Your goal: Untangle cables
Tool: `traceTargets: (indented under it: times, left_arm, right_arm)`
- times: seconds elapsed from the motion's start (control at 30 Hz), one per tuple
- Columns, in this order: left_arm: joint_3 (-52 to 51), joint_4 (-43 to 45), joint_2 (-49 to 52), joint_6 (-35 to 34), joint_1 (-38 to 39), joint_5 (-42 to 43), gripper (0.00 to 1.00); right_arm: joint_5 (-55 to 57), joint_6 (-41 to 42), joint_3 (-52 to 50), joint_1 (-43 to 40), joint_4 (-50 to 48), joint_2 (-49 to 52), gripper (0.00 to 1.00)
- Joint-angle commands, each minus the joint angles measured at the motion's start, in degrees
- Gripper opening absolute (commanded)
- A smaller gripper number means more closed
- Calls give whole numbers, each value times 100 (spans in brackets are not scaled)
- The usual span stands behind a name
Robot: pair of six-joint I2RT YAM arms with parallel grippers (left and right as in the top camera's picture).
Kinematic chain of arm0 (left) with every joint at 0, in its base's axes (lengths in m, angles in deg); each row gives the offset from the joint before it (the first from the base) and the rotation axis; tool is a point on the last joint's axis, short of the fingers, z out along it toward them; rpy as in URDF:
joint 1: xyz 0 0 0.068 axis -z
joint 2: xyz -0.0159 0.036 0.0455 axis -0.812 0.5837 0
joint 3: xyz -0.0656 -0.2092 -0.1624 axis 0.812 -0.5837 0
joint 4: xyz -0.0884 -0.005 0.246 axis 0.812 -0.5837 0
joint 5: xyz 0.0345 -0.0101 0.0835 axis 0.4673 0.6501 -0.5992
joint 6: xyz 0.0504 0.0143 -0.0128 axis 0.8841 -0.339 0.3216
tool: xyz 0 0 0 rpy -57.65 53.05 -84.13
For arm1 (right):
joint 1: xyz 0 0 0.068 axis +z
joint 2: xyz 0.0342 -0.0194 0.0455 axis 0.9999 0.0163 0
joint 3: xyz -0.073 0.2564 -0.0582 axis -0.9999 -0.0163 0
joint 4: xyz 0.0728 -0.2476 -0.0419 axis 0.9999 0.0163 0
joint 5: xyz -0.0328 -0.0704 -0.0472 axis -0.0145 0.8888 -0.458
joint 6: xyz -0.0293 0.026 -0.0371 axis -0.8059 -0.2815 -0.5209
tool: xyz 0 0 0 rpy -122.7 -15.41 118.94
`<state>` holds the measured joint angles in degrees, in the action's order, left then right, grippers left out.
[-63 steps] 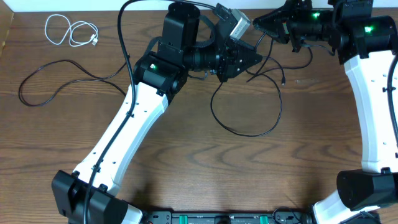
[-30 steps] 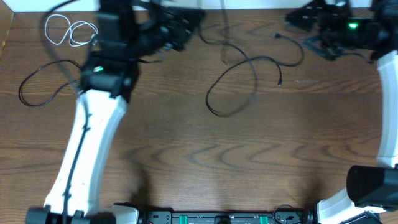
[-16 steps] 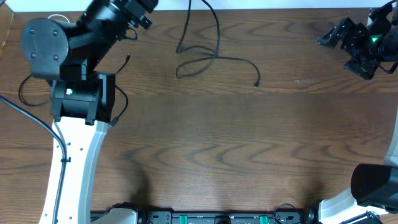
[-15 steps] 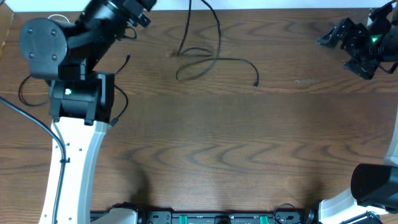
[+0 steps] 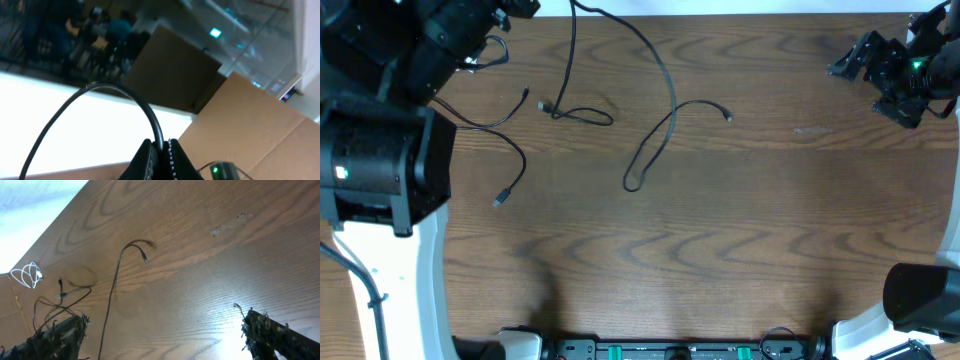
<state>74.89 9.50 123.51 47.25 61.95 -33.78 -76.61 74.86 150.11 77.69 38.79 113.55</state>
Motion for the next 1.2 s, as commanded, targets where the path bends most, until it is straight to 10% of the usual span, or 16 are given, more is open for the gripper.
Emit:
traceTargets:
  times: [0.0,0.4,1.17]
  left_arm:
    - [236,-328,229,293,-9,-81,7]
    - [234,-1189,243,1744,299,1362,7]
    - [-190,-5657,254,2168,-896,-5066,7]
  right_arm:
    - [-15,-98,76,39,4,-72,99]
    - [-7,-105,76,278,-15,-72,99]
    - [9,-120,76,323,-20,-72,99]
